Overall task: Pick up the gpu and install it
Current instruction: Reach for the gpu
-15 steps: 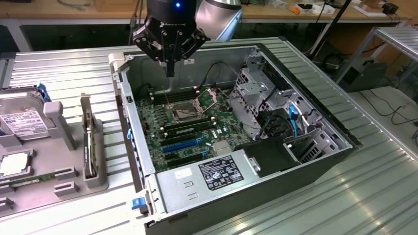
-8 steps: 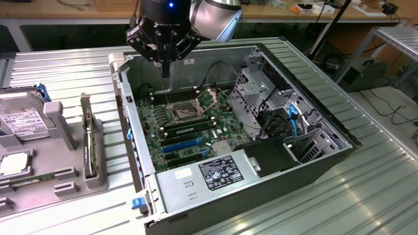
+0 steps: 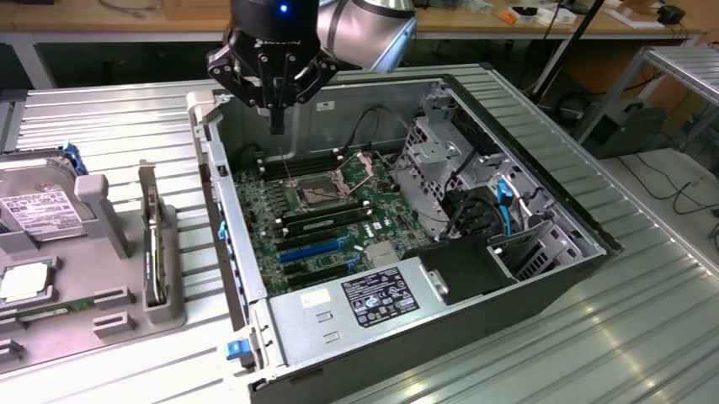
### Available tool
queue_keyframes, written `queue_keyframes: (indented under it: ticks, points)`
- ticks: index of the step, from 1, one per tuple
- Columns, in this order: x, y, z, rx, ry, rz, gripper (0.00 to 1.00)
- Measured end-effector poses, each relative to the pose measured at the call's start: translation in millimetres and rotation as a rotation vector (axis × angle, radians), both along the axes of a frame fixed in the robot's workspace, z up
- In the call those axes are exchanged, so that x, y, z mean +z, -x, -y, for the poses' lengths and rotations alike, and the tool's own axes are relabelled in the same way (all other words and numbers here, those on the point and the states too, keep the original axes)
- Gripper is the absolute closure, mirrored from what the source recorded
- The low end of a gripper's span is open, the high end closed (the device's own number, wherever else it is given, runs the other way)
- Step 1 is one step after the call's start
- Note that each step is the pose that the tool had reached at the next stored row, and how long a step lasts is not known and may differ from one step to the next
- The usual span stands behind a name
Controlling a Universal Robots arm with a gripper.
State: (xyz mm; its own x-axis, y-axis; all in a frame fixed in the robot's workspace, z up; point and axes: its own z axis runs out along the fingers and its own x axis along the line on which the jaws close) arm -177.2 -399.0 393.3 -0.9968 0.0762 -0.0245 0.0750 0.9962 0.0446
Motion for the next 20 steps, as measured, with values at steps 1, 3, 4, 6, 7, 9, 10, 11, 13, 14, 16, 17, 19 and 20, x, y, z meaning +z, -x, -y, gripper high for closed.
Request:
queue_keyframes:
  ticks: [1, 3, 4, 6, 7, 9, 10, 11, 13, 14, 16, 17, 19, 20]
  points:
    - [0.0, 2.0, 0.0, 0.000, 0.0000, 0.0000, 0.90]
    - [0.0, 4.2, 0.0, 0.000, 0.0000, 0.0000, 0.90]
    - [0.0, 5.1, 0.0, 0.000, 0.0000, 0.0000, 0.90]
    - [0.0, 6.8, 0.0, 0.000, -0.0001, 0.0000, 0.90]
    - [0.0, 7.6, 0.0, 0.000, 0.0000, 0.0000, 0.90]
    - [0.0, 9.1, 0.0, 0.000, 0.0000, 0.0000, 0.90]
    - [0.0, 9.9, 0.0, 0.000, 0.0000, 0.0000, 0.90]
    - [0.0, 10.8, 0.0, 0.000, 0.0000, 0.0000, 0.90]
    - [0.0, 12.3, 0.0, 0.000, -0.0001, 0.0000, 0.90]
    - [-0.1, 13.5, 0.0, 0.000, -0.0001, 0.0000, 0.90]
    - [0.0, 17.3, 0.0, 0.000, 0.0000, 0.0000, 0.90]
    - [0.0, 18.7, 0.0, 0.000, 0.0000, -0.0001, 0.90]
    - [0.0, 20.3, 0.0, 0.000, 0.0000, 0.0000, 0.90]
    - [0.0, 21.0, 0.0, 0.000, 0.0000, 0.0000, 0.90]
